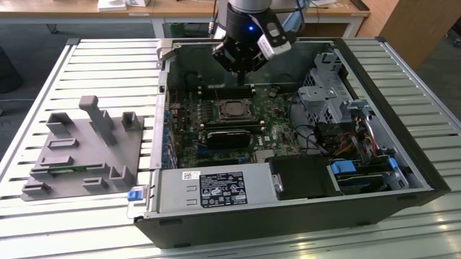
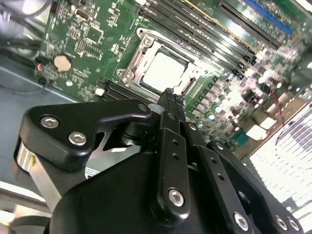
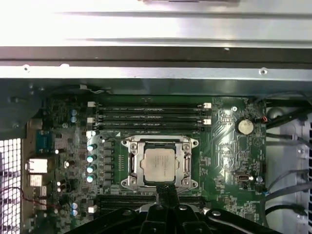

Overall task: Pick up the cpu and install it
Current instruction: 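Install the first cpu locking lever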

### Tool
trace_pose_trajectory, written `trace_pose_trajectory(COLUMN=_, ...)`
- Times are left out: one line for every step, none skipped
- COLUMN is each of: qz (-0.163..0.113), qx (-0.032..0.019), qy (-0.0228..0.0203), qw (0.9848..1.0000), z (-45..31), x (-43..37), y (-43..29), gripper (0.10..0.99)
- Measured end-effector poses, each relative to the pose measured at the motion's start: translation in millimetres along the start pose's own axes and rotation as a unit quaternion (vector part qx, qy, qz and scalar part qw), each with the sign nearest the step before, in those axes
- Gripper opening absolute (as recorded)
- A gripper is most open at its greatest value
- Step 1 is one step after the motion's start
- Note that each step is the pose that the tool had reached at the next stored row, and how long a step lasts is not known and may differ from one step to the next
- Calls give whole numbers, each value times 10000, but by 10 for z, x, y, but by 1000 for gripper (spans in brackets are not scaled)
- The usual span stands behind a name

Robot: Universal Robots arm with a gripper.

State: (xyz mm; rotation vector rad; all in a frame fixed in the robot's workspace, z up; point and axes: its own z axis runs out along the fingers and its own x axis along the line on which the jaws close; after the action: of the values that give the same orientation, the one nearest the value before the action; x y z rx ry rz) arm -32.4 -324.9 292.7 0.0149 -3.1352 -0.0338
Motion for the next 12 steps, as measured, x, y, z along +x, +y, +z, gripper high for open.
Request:
trace_pose_trajectory(qz=-90, qx=1, qy=2, qw=10000, z=1, x=0, y=0, gripper=106)
trace_pose_trajectory(qz=-178, qx=1, qy=4, qw=9998, z=1, x=0, y=0, gripper=106)
trace_pose_trajectory(qz=-247, qx=2, qy=6, qw=9997, z=1, x=0, y=0, gripper=106)
trace_pose_trajectory(qz=-306, qx=2, qy=7, qw=9995, z=2, x=0, y=0, gripper=106)
trace_pose_trajectory(qz=-357, qx=2, qy=7, qw=9994, z=3, x=0, y=-1, gripper=106)
trace_pose_trajectory(qz=-393, qx=1, qy=8, qw=9992, z=4, x=0, y=-4, gripper=106)
trace_pose_trajectory(qz=-411, qx=1, qy=8, qw=9992, z=4, x=0, y=-5, gripper=106)
trace_pose_trajectory(qz=-422, qx=2, qy=9, qw=9991, z=4, x=0, y=-6, gripper=106)
trace_pose_trajectory(qz=-432, qx=2, qy=9, qw=9991, z=3, x=3, y=-8, gripper=106)
trace_pose_trajectory(qz=-443, qx=2, qy=9, qw=9990, z=3, x=7, y=-9, gripper=106)
trace_pose_trajectory(qz=-454, qx=2, qy=10, qw=9990, z=3, x=10, y=-10, gripper=106)
trace_pose_trajectory(qz=-464, qx=3, qy=10, qw=9989, z=3, x=16, y=-11, gripper=106)
